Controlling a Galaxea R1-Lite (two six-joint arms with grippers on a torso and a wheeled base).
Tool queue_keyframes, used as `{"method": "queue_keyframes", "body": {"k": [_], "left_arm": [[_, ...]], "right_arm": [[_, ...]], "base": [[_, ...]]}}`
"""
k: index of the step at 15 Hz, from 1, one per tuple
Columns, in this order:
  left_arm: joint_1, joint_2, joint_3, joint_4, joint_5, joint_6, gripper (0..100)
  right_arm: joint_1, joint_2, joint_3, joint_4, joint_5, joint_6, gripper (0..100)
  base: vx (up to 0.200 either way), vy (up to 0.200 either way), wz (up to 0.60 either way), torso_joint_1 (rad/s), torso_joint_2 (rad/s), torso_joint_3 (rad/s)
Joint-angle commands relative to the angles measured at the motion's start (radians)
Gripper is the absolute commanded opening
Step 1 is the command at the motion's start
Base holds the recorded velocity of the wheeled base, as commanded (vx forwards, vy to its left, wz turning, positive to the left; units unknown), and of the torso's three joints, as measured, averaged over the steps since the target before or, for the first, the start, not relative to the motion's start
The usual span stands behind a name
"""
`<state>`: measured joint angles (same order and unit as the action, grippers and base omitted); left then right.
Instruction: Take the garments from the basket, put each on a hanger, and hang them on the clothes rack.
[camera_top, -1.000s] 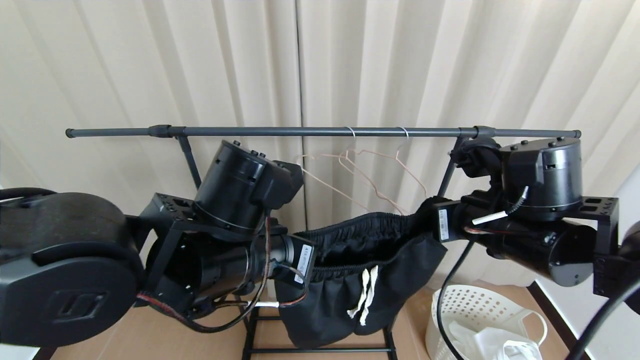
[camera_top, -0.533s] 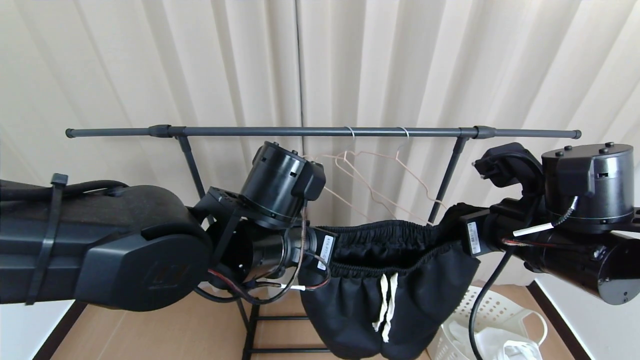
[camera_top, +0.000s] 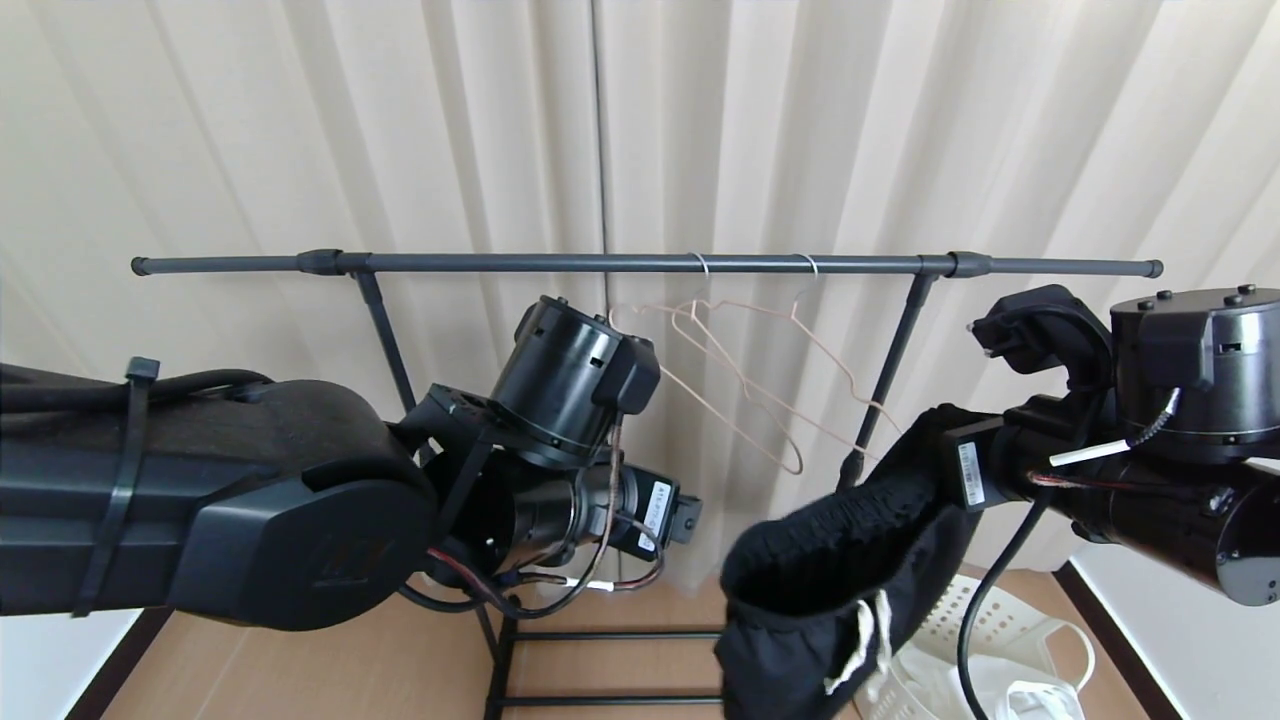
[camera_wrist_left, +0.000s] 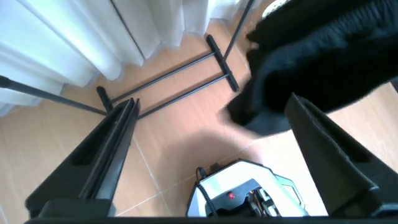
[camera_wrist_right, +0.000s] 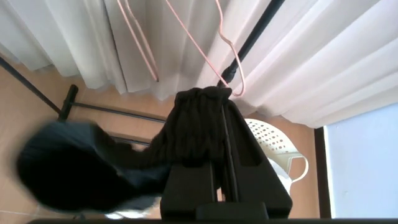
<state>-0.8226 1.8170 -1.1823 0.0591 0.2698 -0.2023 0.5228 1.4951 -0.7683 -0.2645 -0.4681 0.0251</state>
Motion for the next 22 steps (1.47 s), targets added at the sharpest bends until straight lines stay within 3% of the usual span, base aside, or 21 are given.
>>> {"method": "queue_keyframes", "body": {"k": [1, 8, 10, 22], "left_arm": [[0.002, -0.028, 0.026, 0.001, -0.004, -0.002, 100], [0.013, -0.022, 0.033, -0.009, 0.002, -0.028, 100], [0.013, -0.016, 0.035, -0.048, 0.006, -0.029, 100], [0.011, -0.008, 0.044, -0.050, 0.008, -0.025, 100]], "right_arm": [[-0.003, -0.012, 0.014, -0.001, 0.000, -0.016, 0], [-0.003, -0.121, 0.070, 0.001, 0.002, -0.136, 0], [-0.003, -0.121, 0.075, 0.001, 0.002, -0.139, 0], [-0.003, -0.119, 0.095, 0.001, 0.002, -0.149, 0]], "base": [[0.000, 0.000, 0.00, 0.000, 0.00, 0.000], [0.000, 0.000, 0.00, 0.000, 0.00, 0.000], [0.000, 0.000, 0.00, 0.000, 0.00, 0.000], [0.017, 0.000, 0.00, 0.001, 0.00, 0.000]]}}
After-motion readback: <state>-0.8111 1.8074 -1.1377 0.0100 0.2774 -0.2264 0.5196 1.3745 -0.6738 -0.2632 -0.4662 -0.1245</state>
